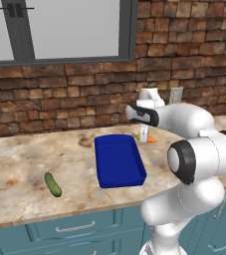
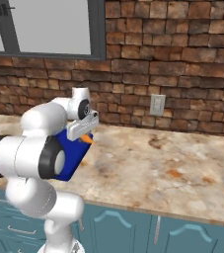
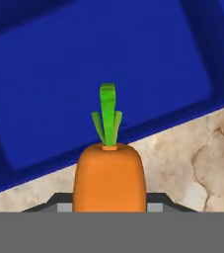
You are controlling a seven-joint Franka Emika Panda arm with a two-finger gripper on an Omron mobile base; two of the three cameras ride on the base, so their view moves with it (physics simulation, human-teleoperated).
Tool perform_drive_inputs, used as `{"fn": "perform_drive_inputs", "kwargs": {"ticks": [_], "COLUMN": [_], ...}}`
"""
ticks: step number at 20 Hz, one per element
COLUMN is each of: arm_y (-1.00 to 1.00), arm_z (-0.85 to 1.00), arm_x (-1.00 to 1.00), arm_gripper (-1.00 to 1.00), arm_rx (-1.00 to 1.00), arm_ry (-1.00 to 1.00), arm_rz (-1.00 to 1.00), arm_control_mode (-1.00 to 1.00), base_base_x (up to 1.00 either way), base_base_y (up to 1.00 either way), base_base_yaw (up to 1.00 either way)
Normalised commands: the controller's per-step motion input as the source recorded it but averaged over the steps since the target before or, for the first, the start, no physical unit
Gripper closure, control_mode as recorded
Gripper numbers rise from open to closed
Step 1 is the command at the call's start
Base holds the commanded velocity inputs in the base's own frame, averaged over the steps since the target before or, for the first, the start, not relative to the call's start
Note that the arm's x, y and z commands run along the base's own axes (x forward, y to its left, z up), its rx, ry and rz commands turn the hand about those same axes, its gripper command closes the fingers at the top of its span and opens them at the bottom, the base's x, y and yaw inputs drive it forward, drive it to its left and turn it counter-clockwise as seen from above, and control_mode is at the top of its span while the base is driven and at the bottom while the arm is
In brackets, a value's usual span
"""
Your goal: Place the two vegetables and bowl onto the tray for setting up a vegetable dip station.
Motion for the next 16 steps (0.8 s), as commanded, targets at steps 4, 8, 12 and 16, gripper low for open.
{"fn": "perform_drive_inputs", "kwargs": {"ticks": [4, 8, 12, 16], "arm_y": [0.65, 0.56, 0.35, 0.13], "arm_z": [0.0, 0.0, 0.0, -0.01], "arm_x": [0.34, 0.39, 0.37, 0.47], "arm_gripper": [1.0, 1.0, 1.0, 1.0], "arm_rx": [0.0, 0.0, 0.0, 0.0], "arm_ry": [0.0, 0.0, 0.0, 0.0], "arm_rz": [0.1, 0.11, 0.1, 0.08], "arm_control_mode": [-1.0, -1.0, -1.0, -1.0], "base_base_x": [0.0, 0.0, 0.0, 0.0], "base_base_y": [0.0, 0.0, 0.0, 0.0], "base_base_yaw": [0.0, 0.0, 0.0, 0.0]}}
